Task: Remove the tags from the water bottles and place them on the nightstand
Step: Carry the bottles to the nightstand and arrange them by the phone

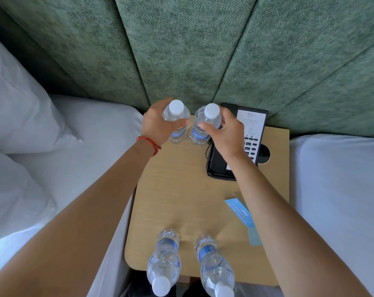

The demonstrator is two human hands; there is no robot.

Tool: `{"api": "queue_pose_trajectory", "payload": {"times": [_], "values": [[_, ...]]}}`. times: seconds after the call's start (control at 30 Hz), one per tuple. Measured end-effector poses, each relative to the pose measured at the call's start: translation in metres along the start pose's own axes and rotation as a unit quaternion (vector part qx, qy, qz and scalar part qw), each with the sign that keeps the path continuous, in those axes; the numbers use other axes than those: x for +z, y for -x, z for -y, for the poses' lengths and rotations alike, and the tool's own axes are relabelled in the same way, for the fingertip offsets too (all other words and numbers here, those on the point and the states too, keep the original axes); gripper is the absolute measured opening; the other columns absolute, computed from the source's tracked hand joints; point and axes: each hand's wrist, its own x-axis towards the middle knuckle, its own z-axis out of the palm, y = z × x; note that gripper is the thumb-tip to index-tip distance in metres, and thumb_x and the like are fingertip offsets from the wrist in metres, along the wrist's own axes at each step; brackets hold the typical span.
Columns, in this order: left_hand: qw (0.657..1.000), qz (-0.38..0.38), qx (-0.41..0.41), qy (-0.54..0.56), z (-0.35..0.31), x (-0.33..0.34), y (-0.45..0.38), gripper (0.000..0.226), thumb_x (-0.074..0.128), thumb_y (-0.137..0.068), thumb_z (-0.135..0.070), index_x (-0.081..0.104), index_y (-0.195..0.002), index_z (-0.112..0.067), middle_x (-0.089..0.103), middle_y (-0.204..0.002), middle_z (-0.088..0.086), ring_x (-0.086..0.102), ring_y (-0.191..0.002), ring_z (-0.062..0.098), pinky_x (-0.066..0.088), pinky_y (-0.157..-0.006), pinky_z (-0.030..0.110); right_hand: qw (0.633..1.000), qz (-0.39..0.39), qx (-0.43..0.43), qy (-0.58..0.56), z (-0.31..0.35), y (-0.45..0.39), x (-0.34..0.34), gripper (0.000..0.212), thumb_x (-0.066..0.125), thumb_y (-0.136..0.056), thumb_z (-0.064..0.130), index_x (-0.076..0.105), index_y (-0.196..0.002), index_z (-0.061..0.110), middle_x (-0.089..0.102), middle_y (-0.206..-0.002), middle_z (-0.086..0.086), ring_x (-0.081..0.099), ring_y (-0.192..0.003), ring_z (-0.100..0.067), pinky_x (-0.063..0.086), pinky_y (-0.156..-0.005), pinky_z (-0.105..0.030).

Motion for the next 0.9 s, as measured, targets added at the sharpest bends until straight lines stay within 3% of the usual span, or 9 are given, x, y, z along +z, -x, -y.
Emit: {"api": "queue_pose_trajectory", "payload": {"times": [0.1,0.23,0.47,0.7,0.9], "values": [[0.999,-0.032,-0.009,-0.002,0.003,0.003,0.002,0.060,0.080,-0.066,-0.027,0.057,-0.119,-0.014,0.061,-0.120,0.004,0.054,-0.110,0.019,0.043,-0.091,0.027,1.000,0.000,-0.001,-0.001,-0.001,0.000,0.001,0.056,0.077,-0.072,0.026,0.056,-0.121,0.009,0.066,-0.113,-0.006,0.060,-0.104,-0.018,0.049,-0.091,-0.039],[1.000,0.017,-0.004,0.013,0.006,-0.001,-0.003,0.057,0.080,-0.067,-0.023,0.058,-0.119,-0.014,0.063,-0.117,0.004,0.056,-0.108,0.017,0.042,-0.090,0.023,1.000,0.001,-0.002,-0.011,-0.002,-0.001,0.002,0.055,0.077,-0.072,0.025,0.056,-0.120,0.010,0.066,-0.113,-0.006,0.060,-0.105,-0.019,0.049,-0.092,-0.041],[0.996,0.075,0.025,0.034,0.009,-0.006,-0.009,0.057,0.079,-0.067,-0.014,0.057,-0.120,-0.011,0.062,-0.118,0.005,0.055,-0.114,0.020,0.041,-0.103,0.037,1.000,0.001,-0.015,-0.018,-0.003,-0.002,0.002,0.051,0.076,-0.072,0.022,0.057,-0.118,0.012,0.066,-0.109,-0.002,0.061,-0.101,-0.016,0.049,-0.091,-0.038],[0.996,0.040,0.033,0.069,0.013,-0.002,-0.005,0.056,0.079,-0.066,-0.008,0.059,-0.118,-0.010,0.062,-0.114,0.001,0.058,-0.112,0.020,0.045,-0.099,0.042,0.999,0.018,-0.040,-0.023,-0.009,-0.007,0.003,0.048,0.074,-0.074,0.017,0.057,-0.118,0.011,0.066,-0.113,-0.008,0.061,-0.103,-0.021,0.049,-0.093,-0.043],[0.995,0.032,0.042,0.090,0.010,-0.002,-0.014,0.053,0.077,-0.067,-0.002,0.059,-0.117,-0.005,0.063,-0.117,0.009,0.059,-0.110,0.022,0.046,-0.099,0.043,0.998,0.011,-0.063,-0.003,-0.008,-0.016,0.004,0.043,0.073,-0.075,0.021,0.058,-0.115,0.012,0.065,-0.106,0.003,0.054,-0.093,-0.003,0.047,-0.084,-0.026]]}}
